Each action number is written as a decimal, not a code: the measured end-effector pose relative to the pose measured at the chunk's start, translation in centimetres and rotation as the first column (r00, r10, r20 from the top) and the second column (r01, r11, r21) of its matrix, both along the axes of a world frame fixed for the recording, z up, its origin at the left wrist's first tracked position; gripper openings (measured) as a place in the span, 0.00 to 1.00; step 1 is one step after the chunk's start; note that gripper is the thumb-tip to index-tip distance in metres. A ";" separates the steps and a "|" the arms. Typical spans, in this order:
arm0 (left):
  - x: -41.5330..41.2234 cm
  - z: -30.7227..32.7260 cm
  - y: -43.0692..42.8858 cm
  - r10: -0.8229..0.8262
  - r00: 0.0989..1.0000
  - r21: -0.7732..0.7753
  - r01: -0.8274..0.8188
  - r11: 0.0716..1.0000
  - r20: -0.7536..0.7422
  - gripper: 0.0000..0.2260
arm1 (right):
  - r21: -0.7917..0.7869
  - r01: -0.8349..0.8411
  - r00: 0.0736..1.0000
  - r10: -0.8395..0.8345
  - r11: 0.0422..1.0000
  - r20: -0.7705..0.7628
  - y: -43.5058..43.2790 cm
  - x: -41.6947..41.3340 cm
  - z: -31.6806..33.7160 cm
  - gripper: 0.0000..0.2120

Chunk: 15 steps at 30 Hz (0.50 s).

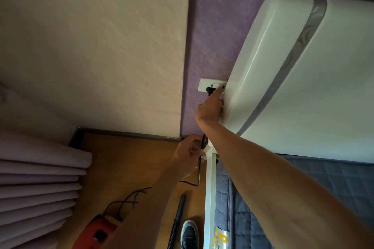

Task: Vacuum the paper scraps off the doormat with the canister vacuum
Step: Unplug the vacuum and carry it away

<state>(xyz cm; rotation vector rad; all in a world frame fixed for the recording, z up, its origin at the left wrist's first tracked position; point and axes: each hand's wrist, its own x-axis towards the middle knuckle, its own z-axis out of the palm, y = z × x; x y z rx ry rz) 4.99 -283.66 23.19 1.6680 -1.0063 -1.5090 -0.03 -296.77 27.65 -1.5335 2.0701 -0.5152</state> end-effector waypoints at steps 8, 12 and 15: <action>0.4 0.8 3.2 -0.013 1.000 0.102 0.012 0.995 0.010 0.15 | -0.018 0.015 0.978 -0.011 1.000 0.208 4.0 0.1 -1.3 0.15; 1.4 1.0 4.4 0.074 0.996 0.131 -0.080 0.988 0.050 0.12 | -0.112 -0.114 0.971 0.135 0.987 0.198 4.7 0.7 -1.6 0.10; 2.4 1.3 5.1 0.123 0.990 0.135 -0.132 0.982 0.074 0.09 | -0.152 -0.232 0.930 0.265 0.961 0.254 4.7 1.5 -1.3 0.09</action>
